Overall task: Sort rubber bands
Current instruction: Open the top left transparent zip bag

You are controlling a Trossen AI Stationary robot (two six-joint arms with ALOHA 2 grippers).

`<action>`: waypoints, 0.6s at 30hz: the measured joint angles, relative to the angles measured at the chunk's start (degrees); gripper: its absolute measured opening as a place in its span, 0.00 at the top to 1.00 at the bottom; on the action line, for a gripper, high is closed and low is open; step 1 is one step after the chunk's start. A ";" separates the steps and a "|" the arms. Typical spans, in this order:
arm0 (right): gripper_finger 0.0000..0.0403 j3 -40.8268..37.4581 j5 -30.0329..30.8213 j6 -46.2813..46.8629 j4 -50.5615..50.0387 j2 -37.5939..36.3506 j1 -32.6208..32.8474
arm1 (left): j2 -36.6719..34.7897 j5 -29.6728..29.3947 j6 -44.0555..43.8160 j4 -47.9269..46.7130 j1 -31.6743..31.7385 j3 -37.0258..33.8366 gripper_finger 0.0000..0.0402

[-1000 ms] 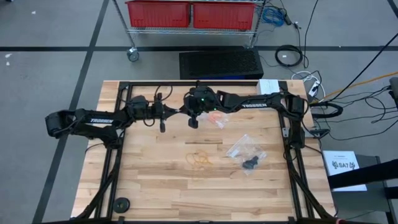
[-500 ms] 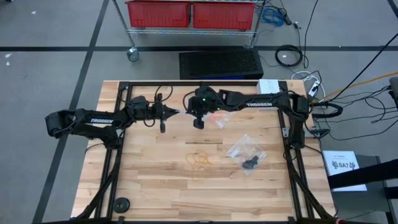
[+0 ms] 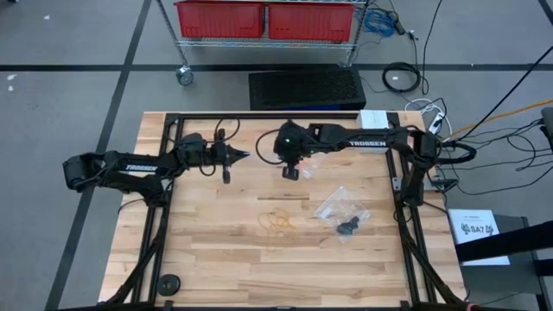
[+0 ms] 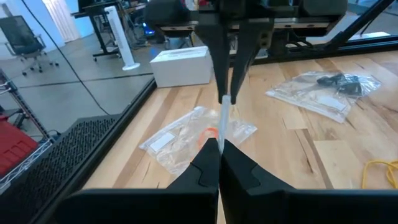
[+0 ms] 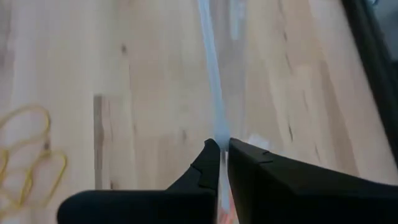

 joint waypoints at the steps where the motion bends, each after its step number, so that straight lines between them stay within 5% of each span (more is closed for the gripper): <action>1: 0.99 0.00 0.06 0.05 -0.86 0.00 0.00 | 0.00 -0.30 0.00 0.00 0.00 0.00 1.00; 11: 0.95 -0.26 0.58 3.03 -10.48 -0.15 -0.03 | -0.10 -3.00 -0.09 -0.43 0.07 0.00 1.00; 18: 0.80 -0.04 12.05 3.01 -7.86 -2.32 0.37 | -0.13 -4.76 -0.56 -2.84 1.05 0.00 1.00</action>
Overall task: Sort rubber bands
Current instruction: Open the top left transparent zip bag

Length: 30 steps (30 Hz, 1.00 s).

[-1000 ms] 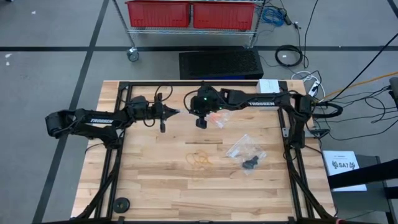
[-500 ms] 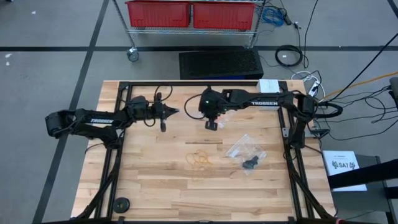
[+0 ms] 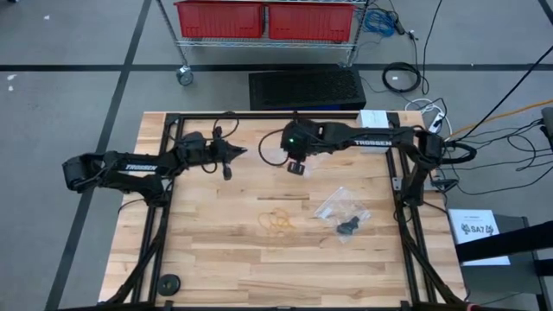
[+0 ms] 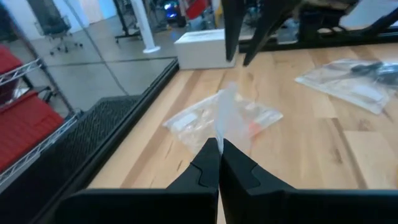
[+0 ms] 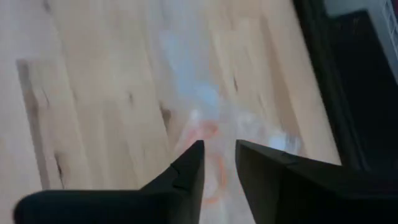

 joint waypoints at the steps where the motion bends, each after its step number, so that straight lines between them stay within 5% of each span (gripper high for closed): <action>1: 0.78 0.00 -0.30 0.02 1.18 -0.39 0.00 | 0.00 -0.09 -0.30 -0.37 0.26 0.00 1.00; 6: 0.77 0.09 -4.82 -2.37 12.44 -0.69 0.02 | 0.04 -0.02 0.00 -0.38 0.94 0.00 1.00; 13: 0.98 0.09 -6.69 -8.96 22.29 3.76 0.04 | 0.04 0.81 0.52 -0.63 0.92 0.00 1.00; 30: 1.00 0.13 -10.69 -10.72 28.10 6.03 -0.42 | 0.09 1.88 0.56 -0.59 0.87 0.00 1.00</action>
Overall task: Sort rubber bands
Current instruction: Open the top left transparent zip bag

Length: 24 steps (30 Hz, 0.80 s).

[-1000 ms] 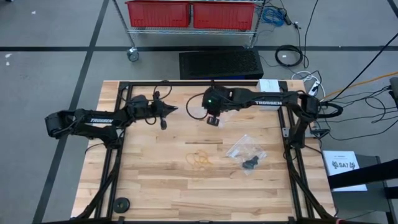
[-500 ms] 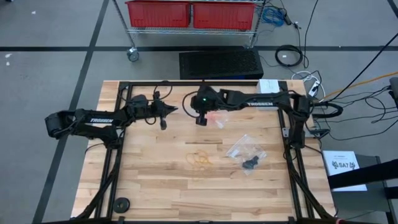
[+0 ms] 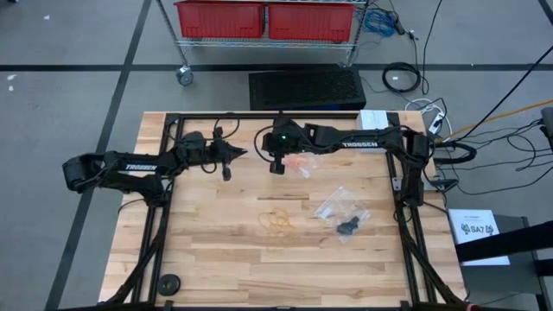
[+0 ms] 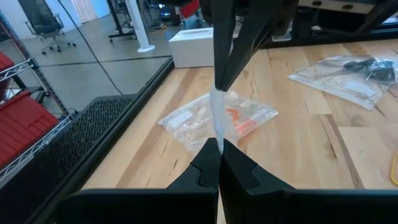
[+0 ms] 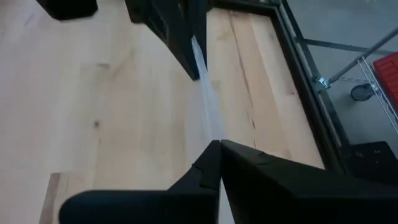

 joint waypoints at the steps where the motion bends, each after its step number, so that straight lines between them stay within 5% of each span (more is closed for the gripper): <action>1: 1.00 0.00 0.26 -0.16 -0.22 0.00 -0.12 | 0.00 0.00 0.00 0.00 0.00 0.00 1.00; 24: 1.00 -0.02 -3.43 1.76 2.48 2.67 0.14 | 0.00 0.00 -0.46 1.07 -0.20 0.00 1.00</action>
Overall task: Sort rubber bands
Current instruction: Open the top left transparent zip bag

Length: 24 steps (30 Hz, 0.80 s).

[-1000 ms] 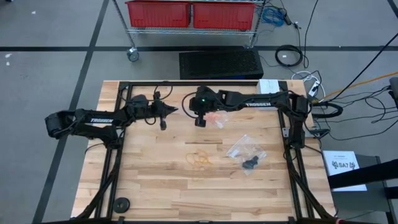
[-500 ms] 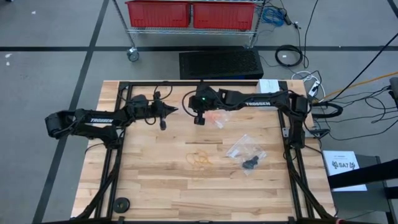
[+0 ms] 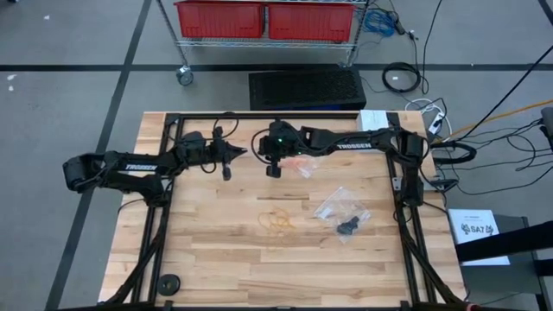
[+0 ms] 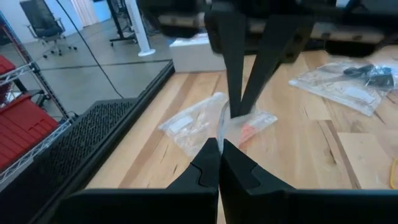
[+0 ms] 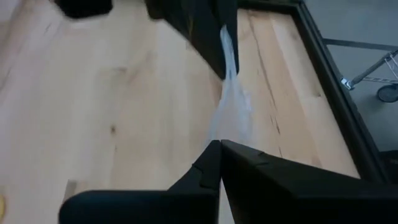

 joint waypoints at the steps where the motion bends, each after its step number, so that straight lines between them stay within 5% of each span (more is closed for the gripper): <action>1: 1.00 0.00 -0.01 0.65 1.03 0.31 0.00 | 0.01 0.00 -0.36 0.47 -0.13 0.01 1.00; 10: 1.00 0.00 1.60 -0.05 1.57 0.25 -1.51 | 0.07 -0.07 -3.48 0.20 -3.65 3.50 1.00; 18: 1.00 -0.04 -4.45 -1.86 -1.17 0.96 -1.39 | 0.04 -5.12 -4.20 -1.69 -6.05 5.49 1.00; 24: 1.00 0.02 -9.33 5.11 6.40 2.08 -0.96 | 0.04 -7.95 -4.65 -2.97 -7.01 5.49 1.00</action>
